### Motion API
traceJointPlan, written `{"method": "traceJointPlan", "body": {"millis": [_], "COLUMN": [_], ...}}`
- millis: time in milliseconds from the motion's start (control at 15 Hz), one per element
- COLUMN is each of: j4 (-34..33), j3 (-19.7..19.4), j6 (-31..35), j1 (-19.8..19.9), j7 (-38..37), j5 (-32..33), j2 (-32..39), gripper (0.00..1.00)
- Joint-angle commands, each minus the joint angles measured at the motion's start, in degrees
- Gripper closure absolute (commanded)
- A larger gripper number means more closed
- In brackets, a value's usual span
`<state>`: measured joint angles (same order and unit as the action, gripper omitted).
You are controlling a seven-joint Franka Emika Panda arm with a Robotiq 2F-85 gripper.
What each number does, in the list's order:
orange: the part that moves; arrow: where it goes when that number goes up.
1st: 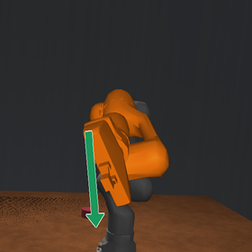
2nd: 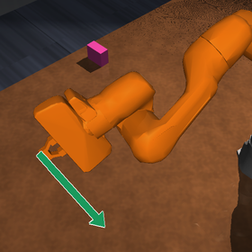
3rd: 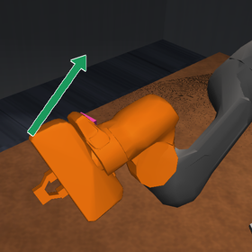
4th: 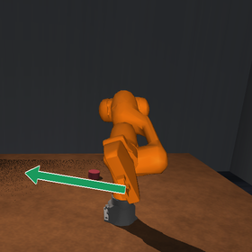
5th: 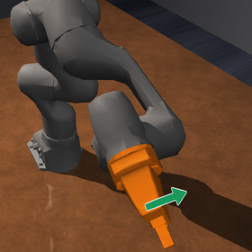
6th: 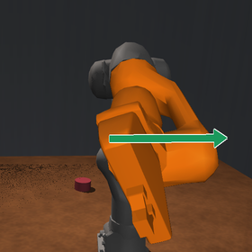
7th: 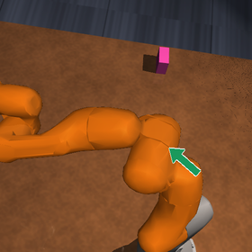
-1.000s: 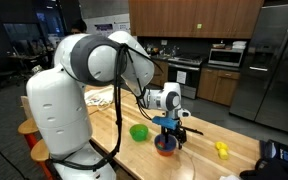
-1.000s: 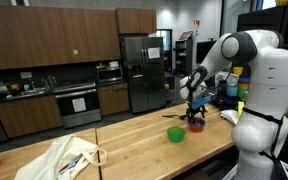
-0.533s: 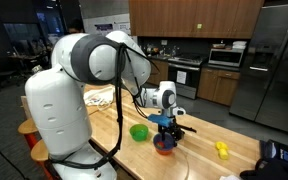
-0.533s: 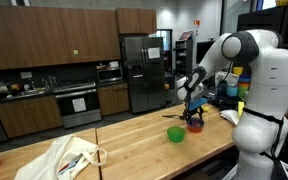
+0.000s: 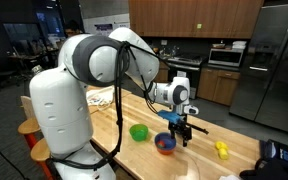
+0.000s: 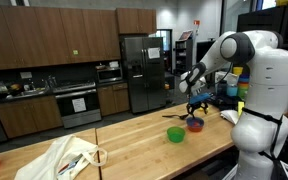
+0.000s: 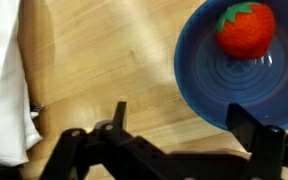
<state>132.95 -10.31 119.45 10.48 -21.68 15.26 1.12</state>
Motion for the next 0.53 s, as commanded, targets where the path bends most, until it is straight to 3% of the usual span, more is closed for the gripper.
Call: {"method": "traceJointPlan", "body": {"millis": [0, 467], "j4": [-1.9, 6.4], "j3": [-0.6, 0.5], "j6": [-2.0, 1.7], "j1": [0.2, -1.6], "j7": [-0.9, -3.5], "j5": [-0.8, 4.0], "j2": [1.4, -0.6], "gripper": [0.0, 0.0]}}
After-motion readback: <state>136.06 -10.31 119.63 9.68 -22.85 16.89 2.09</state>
